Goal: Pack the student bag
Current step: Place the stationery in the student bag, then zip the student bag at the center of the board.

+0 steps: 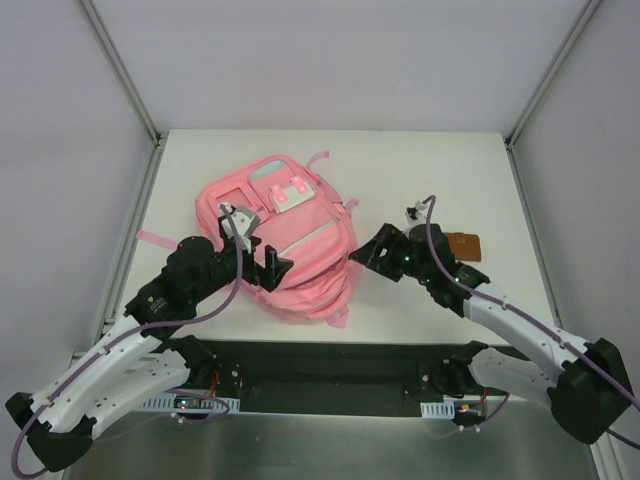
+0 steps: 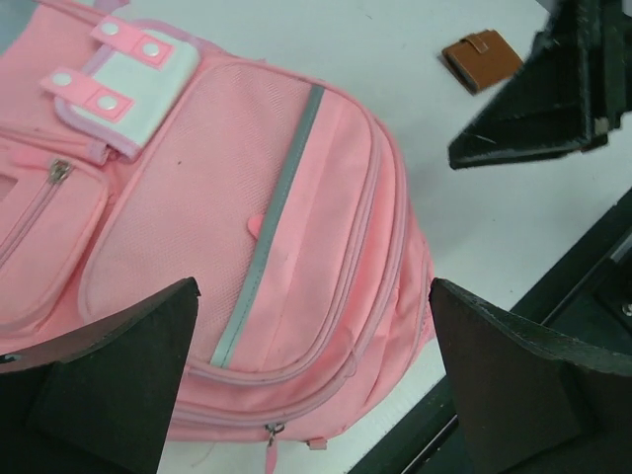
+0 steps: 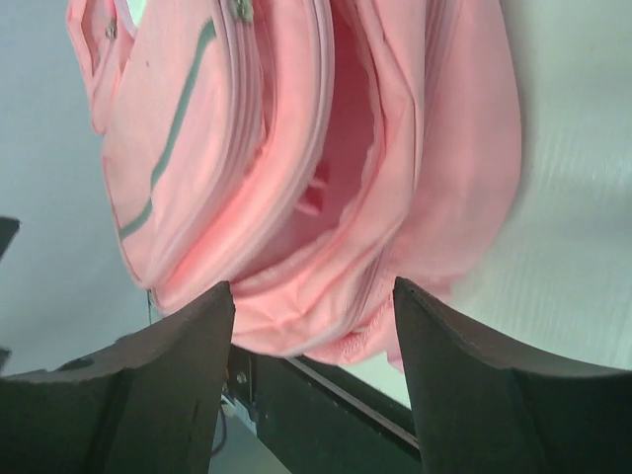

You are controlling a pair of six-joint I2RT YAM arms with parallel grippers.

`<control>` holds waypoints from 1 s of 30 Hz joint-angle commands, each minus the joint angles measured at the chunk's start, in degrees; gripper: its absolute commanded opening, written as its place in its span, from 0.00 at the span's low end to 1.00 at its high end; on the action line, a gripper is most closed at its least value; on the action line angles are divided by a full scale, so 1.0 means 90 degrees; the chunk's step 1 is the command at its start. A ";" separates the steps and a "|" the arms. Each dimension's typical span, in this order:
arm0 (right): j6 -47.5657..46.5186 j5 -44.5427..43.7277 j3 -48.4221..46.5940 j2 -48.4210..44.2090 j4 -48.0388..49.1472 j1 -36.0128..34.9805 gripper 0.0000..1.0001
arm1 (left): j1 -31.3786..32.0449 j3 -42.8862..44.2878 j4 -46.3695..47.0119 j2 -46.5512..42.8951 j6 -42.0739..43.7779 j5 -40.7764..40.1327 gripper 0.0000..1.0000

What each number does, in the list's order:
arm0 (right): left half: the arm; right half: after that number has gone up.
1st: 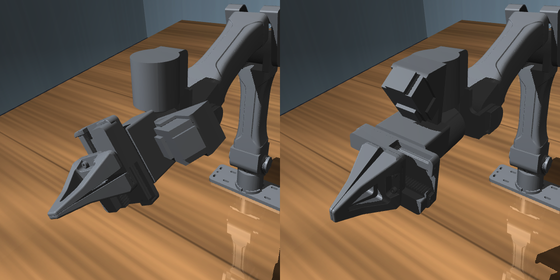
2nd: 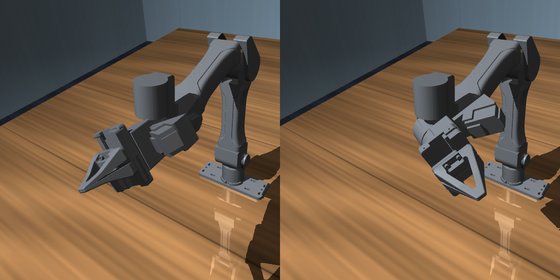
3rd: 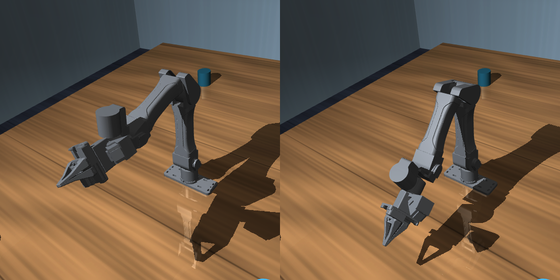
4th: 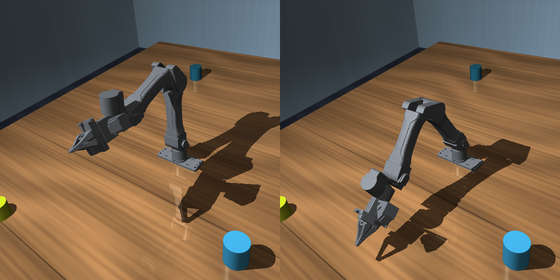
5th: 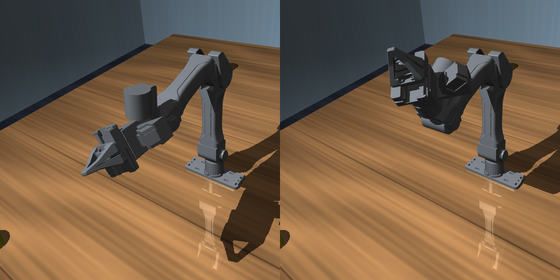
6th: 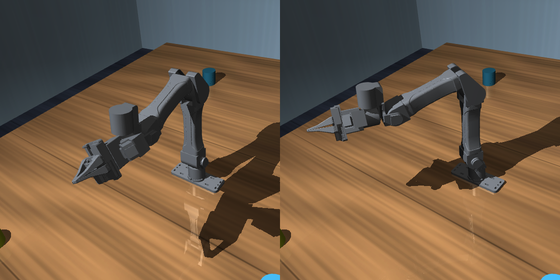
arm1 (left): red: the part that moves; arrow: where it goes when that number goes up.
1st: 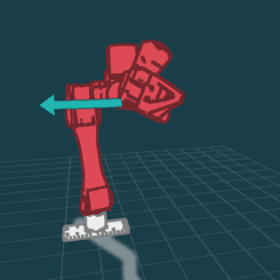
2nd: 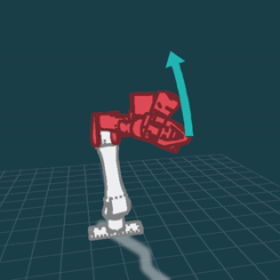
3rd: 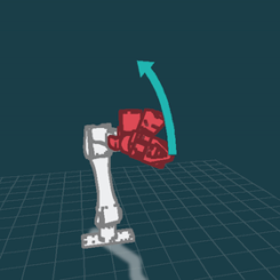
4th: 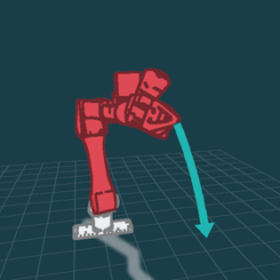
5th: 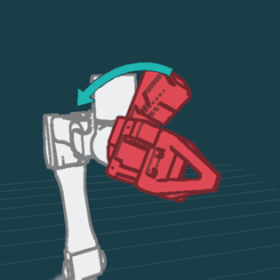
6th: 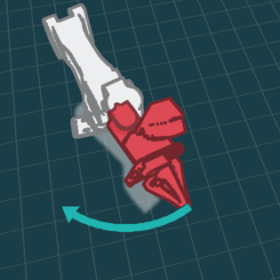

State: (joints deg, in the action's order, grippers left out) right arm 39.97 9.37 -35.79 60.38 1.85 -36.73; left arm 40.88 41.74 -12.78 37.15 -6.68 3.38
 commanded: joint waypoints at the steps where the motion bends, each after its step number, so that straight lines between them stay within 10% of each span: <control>1: -0.0114 -0.0998 -0.0036 -0.0702 -0.0894 -0.0556 0.67 | -0.0001 -0.0203 -0.0464 -0.0435 -0.1141 -0.1183 0.99; 6: 0.0120 -0.1967 -0.0455 -0.0489 -0.0977 -0.1833 0.66 | -0.0215 -0.0273 -0.1479 -0.0096 -0.2382 -0.2533 0.99; 14: 0.0364 -0.5257 -0.2350 0.1122 -0.2344 -0.4159 0.72 | -0.2431 -0.0633 -0.1609 0.0014 -0.3067 -0.0759 0.99; 21: 0.0538 -0.5503 -0.3035 0.1982 -0.2422 -0.4366 0.99 | -0.2677 -0.1013 -0.1142 -0.0084 -0.3428 -0.0044 0.99; 30: -0.0104 -0.5395 -0.3552 0.2178 -0.1973 -0.4570 0.96 | -0.2755 -0.1443 -0.0563 -0.0767 -0.3935 -0.0023 0.94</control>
State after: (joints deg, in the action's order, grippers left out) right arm 42.22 -34.79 -62.43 79.72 -16.19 -74.70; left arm 16.75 29.74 -20.95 34.09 -38.52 2.81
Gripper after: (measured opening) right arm 0.966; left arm 0.965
